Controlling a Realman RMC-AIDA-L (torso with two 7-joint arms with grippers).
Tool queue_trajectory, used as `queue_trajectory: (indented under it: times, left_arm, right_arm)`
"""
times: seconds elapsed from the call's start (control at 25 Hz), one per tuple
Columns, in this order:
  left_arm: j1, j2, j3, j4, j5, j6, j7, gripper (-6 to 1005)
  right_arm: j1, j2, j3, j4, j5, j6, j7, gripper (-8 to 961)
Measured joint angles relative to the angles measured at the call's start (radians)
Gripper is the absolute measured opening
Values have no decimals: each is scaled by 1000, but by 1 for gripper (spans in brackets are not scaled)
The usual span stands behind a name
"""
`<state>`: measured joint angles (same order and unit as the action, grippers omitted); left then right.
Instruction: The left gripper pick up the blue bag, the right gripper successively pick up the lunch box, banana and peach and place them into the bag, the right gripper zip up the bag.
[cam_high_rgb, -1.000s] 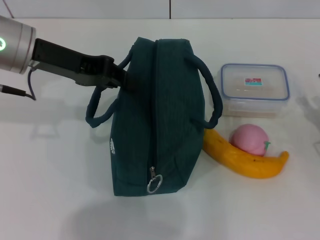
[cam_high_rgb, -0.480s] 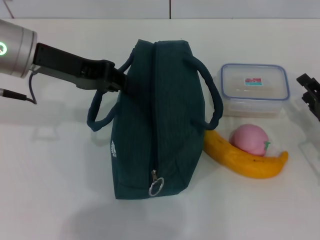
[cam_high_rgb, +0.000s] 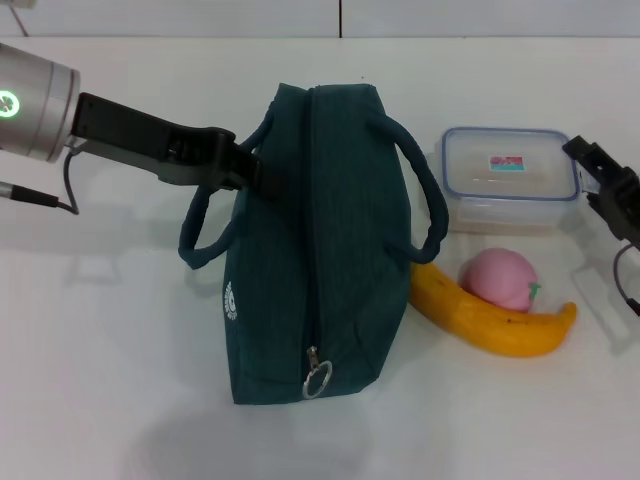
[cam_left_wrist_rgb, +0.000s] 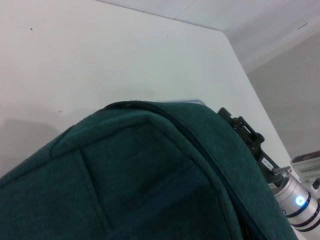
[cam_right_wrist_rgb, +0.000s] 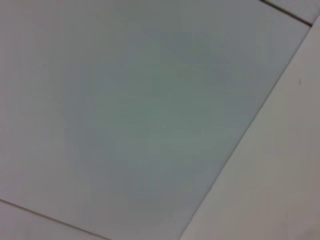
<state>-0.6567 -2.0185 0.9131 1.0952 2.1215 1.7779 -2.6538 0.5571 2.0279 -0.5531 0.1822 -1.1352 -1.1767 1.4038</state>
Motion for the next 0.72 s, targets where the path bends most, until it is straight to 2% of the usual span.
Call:
queue_trajectory:
  times: [0.32, 0.72]
  left_arm:
    - [1, -2, 3, 0, 0, 2, 3, 59]
    - [0, -2, 3, 0, 0, 2, 5, 60]
  right_arm:
    - [36, 0, 6, 11, -24, 47, 5, 581]
    - [36, 0, 8, 13, -49, 37, 32, 555]
